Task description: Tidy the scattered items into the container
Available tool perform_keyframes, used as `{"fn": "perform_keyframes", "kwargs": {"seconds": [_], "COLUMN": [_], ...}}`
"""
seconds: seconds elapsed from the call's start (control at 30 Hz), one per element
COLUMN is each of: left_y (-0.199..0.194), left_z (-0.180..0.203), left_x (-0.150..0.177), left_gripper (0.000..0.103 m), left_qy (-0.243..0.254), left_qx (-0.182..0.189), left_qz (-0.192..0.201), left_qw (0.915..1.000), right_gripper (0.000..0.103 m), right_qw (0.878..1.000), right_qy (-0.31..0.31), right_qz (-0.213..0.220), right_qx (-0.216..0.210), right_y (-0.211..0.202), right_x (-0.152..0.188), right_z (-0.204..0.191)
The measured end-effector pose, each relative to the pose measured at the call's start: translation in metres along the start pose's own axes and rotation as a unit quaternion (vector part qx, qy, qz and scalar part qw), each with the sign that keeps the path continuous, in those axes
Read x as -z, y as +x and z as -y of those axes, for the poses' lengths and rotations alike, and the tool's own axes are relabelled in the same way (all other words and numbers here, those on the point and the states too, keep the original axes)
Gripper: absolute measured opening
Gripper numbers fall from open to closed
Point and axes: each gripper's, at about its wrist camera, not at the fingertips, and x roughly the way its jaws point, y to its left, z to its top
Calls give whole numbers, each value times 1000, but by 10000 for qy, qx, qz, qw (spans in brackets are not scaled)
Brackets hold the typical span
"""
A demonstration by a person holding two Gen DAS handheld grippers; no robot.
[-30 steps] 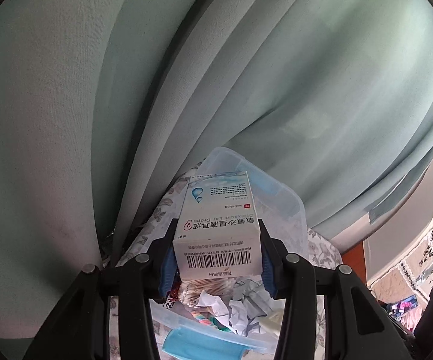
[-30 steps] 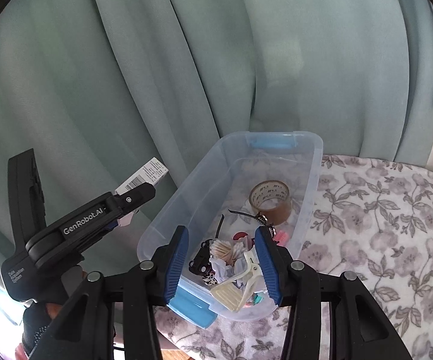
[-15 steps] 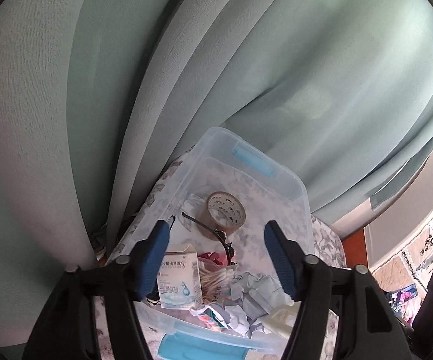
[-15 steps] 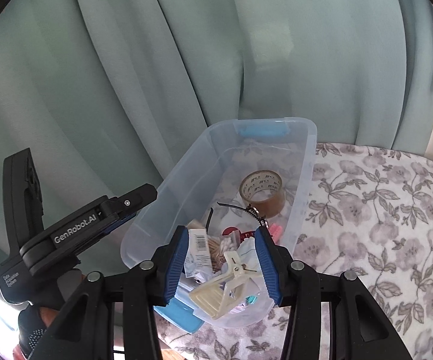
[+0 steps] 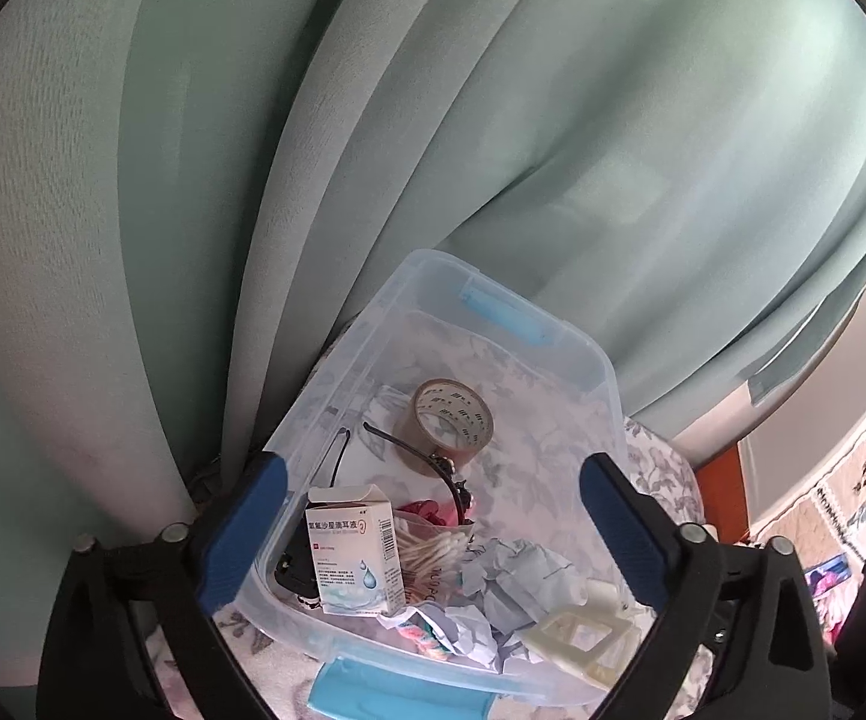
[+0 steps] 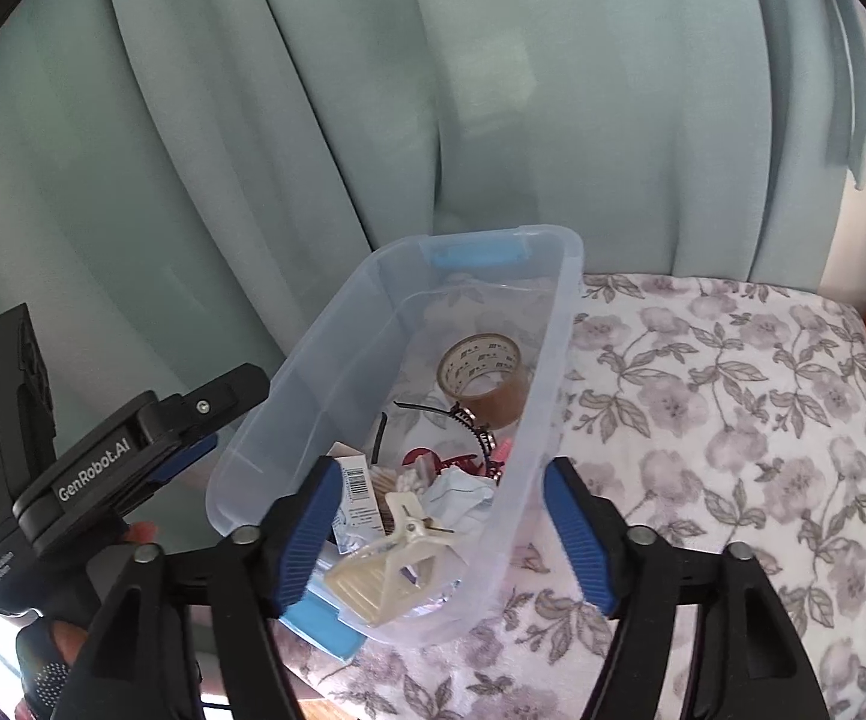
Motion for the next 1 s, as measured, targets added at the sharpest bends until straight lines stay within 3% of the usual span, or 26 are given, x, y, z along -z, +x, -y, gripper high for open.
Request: {"fn": "perform_keyframes", "kwargs": {"seconds": [0.17, 0.33, 0.57, 1.0], "left_y": [-7, -15, -31, -52], "left_z": [5, 14, 32, 62], "left_x": [1, 3, 9, 24], "left_gripper": [103, 103, 103, 103], "left_qy": [195, 434, 764, 1220], "left_qx": [58, -22, -148, -521], "left_qz": [85, 115, 185, -34], "left_qw": [9998, 9990, 9968, 9912], "right_gripper": [86, 103, 103, 103], "right_qw": [9998, 9994, 9991, 9974], "right_qy": [110, 169, 193, 303], "right_qz": [32, 149, 284, 446], "right_qx": [169, 259, 268, 476], "right_y": [-7, -20, -40, -75], "right_x": [3, 6, 10, 19], "right_z": [7, 11, 10, 19]}}
